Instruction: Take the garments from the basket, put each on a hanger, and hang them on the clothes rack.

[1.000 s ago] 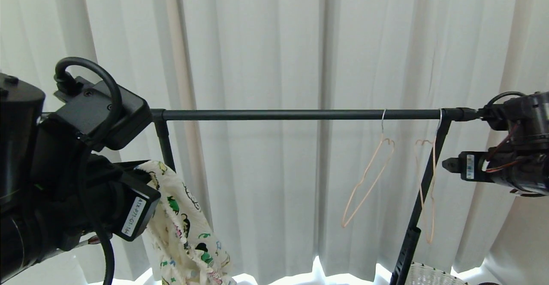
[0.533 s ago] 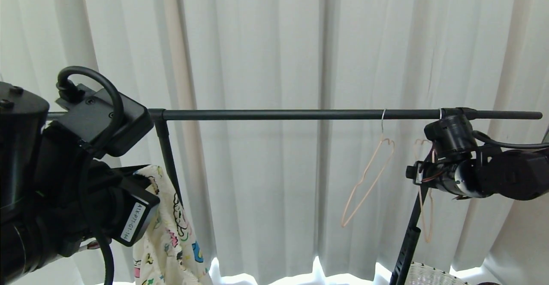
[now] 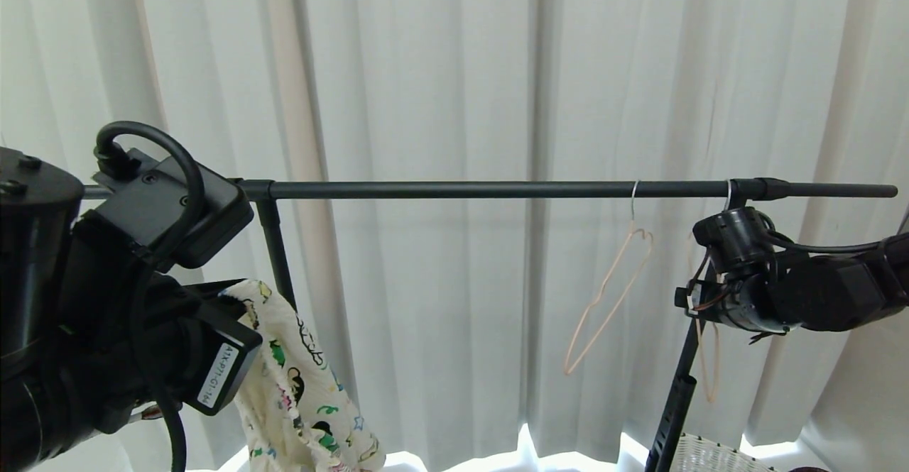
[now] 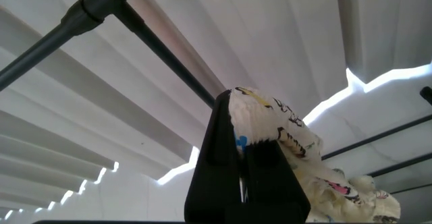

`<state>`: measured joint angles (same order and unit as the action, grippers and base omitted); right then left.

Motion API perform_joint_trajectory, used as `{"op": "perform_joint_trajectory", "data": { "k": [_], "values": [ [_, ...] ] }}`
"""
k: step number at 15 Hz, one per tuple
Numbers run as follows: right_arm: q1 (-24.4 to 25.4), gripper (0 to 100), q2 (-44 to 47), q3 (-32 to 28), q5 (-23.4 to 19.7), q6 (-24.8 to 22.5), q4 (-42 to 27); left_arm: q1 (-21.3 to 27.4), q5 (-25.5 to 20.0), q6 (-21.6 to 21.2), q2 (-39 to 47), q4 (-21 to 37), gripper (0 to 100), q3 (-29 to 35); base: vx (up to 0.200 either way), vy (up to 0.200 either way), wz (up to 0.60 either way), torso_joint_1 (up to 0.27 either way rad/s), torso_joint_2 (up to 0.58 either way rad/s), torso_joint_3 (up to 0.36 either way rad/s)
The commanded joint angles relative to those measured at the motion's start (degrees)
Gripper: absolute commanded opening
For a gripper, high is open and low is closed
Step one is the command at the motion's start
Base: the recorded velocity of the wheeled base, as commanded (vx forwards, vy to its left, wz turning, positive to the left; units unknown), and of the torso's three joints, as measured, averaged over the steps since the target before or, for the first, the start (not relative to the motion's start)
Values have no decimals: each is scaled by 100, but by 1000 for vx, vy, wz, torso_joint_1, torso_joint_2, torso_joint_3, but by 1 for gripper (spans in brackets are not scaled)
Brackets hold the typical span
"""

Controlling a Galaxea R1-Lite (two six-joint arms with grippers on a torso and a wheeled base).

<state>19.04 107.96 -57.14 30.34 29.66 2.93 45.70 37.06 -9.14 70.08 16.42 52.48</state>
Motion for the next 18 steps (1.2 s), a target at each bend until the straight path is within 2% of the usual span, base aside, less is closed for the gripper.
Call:
{"op": "perform_joint_trajectory", "data": {
  "k": [1, 4, 5, 14, 16, 18],
  "values": [
    [65, 100, 15, -8, -2, 14, 6, 0, 3, 0, -3, 1, 0, -1, 0, 0, 0, 0, 0, 0],
    [65, 100, 23, -8, 7, 40, -3, 0, 3, 0, -12, 1, 0, -1, 0, 0, 0, 0, 0, 0],
    [65, 0, 23, -17, 7, 31, 6, 0, 3, 0, -12, 1, 0, -1, 0, 0, 0, 0, 0, 0],
    [91, 0, -144, 18, -46, -136, -11, -9, 3, -9, -21, -113, 0, 17, 0, 0, 0, 0, 0, 0],
    [91, 0, -302, 36, -107, -408, -38, -9, 3, -9, -21, -174, 0, -1, 0, 0, 0, 0, 0, 0],
    [56, 0, -653, 203, -450, -1015, -20, -26, 12, -9, -39, -183, 0, -10, 0, 0, 0, 0, 0, 0]
  ]
}}
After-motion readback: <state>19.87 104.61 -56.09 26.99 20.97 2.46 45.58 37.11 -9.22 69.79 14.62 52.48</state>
